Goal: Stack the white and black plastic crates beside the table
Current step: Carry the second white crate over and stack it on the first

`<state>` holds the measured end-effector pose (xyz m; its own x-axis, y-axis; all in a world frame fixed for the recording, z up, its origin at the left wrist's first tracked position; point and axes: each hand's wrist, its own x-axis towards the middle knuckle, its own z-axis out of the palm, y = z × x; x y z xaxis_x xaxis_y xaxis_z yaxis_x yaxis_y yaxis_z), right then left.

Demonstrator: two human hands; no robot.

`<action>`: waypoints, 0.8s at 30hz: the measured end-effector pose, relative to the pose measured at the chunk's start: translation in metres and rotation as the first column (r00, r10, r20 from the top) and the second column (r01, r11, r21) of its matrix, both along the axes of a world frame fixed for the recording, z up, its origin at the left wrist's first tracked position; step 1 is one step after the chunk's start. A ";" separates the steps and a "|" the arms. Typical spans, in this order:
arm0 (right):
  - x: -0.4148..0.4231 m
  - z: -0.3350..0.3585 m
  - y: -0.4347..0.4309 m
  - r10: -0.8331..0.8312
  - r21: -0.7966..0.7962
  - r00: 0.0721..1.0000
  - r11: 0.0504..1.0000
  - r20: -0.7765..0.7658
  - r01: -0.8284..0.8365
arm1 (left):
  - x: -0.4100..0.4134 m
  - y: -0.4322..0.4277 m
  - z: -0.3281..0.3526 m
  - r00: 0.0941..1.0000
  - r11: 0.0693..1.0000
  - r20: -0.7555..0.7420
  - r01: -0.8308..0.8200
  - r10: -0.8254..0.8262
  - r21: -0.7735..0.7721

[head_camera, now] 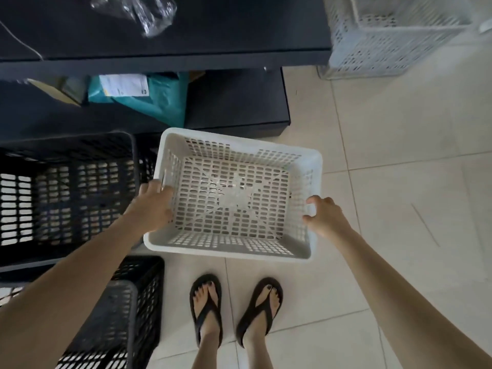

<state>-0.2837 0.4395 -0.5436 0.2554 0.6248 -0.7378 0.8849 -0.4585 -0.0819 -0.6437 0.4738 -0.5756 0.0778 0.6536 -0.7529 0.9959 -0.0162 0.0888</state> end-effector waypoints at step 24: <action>0.054 -0.115 -0.017 -0.001 -0.049 0.979 0.999 0.204 0.012 | 0.015 0.018 -0.089 0.921 0.895 -0.089 -0.342 0.380 0.286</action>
